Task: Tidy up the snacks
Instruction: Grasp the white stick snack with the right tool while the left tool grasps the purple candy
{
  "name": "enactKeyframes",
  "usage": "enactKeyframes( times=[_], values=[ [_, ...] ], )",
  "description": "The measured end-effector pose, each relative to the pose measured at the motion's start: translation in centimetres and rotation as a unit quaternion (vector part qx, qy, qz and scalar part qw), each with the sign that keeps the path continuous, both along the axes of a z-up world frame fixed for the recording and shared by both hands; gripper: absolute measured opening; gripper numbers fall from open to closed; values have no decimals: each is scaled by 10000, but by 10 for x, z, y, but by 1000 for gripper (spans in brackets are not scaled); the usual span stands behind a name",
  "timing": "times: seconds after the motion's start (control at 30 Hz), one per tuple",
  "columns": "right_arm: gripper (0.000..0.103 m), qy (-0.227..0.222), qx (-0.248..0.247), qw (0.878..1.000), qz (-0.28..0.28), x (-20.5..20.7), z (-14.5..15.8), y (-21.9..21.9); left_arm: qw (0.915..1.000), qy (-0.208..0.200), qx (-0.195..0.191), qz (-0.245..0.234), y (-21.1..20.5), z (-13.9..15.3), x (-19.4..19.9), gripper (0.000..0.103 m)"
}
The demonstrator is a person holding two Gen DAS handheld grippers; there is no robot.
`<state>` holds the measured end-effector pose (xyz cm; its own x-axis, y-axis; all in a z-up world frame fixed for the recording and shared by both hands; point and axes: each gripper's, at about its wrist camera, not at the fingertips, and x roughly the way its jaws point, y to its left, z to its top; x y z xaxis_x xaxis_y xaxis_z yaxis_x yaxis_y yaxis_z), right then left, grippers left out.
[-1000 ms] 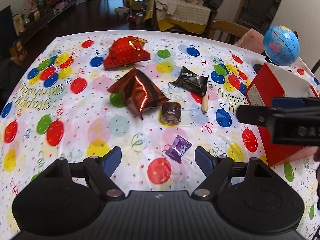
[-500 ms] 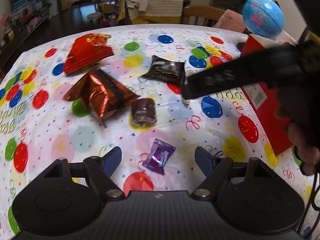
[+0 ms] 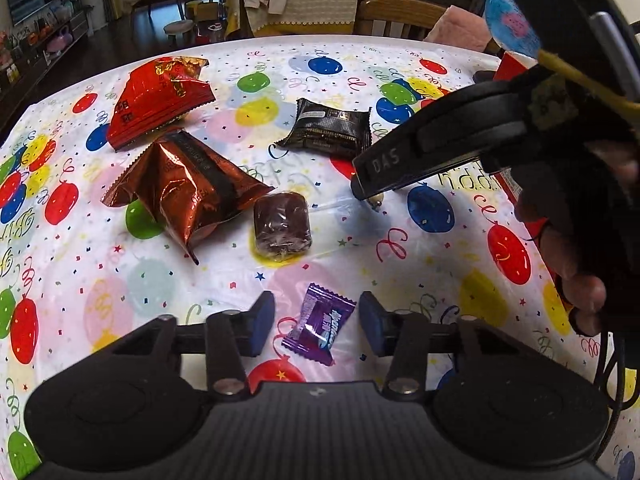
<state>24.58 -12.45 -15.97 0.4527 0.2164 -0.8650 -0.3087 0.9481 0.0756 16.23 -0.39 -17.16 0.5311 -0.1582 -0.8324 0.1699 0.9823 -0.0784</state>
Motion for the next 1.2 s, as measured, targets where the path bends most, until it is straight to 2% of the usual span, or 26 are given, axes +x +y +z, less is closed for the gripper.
enactKeyframes(
  times=[0.13,0.37,0.6,0.63,0.67,0.87,1.2],
  values=[
    [15,-55,-133,9999,-10,0,0,3,10000,-16,22,21,1,1,1,26],
    [10,-98,-177,9997,-143,-5,3,-4,10000,0,15,46,1,2,-3,25],
    [9,-190,-64,9997,-168,-27,21,-13,9999,15,-55,107,3,10,-12,24],
    [9,-203,-37,9996,-172,-30,24,-15,9999,8,-56,110,3,11,-15,15],
    [9,-214,-25,9996,-187,-34,27,-17,9999,29,-43,119,3,12,-16,9],
    [8,-208,66,9996,-190,-58,36,-25,9998,99,7,149,2,14,-27,9],
    [9,86,28,9998,-172,-86,14,-34,9998,169,-7,130,1,14,-41,11]
  ],
)
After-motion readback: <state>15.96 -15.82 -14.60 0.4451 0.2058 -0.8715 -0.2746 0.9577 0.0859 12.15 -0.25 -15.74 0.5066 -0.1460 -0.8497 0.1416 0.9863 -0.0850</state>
